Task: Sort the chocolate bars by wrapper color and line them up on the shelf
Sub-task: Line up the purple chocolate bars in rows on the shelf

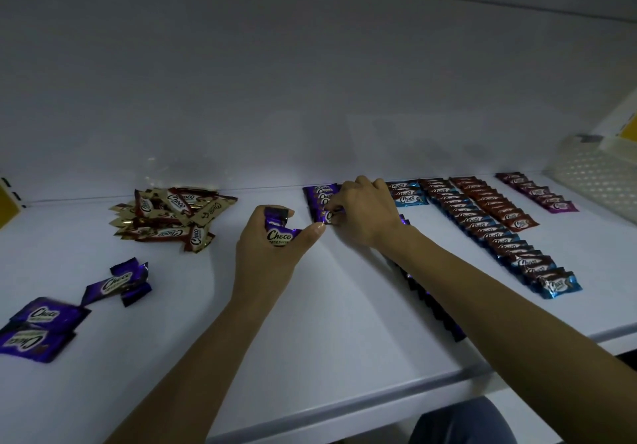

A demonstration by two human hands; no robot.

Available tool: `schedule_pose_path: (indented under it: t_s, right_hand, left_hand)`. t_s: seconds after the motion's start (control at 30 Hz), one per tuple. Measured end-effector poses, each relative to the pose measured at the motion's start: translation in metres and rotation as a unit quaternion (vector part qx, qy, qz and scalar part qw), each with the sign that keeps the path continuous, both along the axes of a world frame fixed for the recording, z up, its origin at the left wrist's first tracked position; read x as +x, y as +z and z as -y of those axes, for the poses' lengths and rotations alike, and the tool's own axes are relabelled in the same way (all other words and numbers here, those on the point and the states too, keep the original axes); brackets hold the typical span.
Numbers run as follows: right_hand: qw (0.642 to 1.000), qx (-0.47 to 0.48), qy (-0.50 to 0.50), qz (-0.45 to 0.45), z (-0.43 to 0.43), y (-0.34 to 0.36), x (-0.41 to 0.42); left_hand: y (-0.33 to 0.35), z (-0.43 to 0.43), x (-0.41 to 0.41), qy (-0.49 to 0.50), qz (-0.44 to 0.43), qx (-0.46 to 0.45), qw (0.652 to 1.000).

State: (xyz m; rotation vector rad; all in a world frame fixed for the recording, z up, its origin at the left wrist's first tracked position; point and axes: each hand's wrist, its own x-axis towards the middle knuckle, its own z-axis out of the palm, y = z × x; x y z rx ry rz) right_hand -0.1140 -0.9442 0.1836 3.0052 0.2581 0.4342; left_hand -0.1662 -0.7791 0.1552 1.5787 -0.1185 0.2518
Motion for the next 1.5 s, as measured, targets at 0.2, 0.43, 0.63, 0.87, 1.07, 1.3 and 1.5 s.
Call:
schedule_pose_path:
  t_s: [0.2,0.43,0.63,0.87,1.07,1.3,1.5]
  right_hand:
    - [0.999,0.029,0.009,0.011,0.001,-0.002,-0.001]
    - [0.919,0.347,0.159,-0.096,-0.015,0.000,-0.055]
    - [0.867,0.453,0.199,-0.058,-0.038,0.005,-0.089]
    - [0.828,0.538,0.153,-0.050,-0.038,0.004,-0.086]
    - [0.820,0.564,0.046,-0.085,-0.012,0.003,-0.083]
    - [0.956,0.272,-0.038,-0.102,0.009,0.000,-0.077]
    - [0.974,0.201,-0.020,-0.098,0.000,0.006,-0.071]
  left_hand:
    - [0.000,-0.002,-0.002,-0.011,0.002,0.005,1.000]
    - [0.004,-0.001,-0.002,-0.002,-0.002,-0.023,1.000]
    - [0.006,0.000,-0.008,-0.022,-0.015,-0.020,0.999]
    - [0.009,0.003,-0.008,-0.059,-0.071,-0.111,0.990]
    - [0.004,-0.001,-0.003,-0.002,-0.027,-0.055,0.998]
    - [0.003,0.000,-0.004,-0.007,-0.014,-0.037,0.999]
    - [0.001,-0.001,-0.002,-0.008,-0.019,-0.053,0.998]
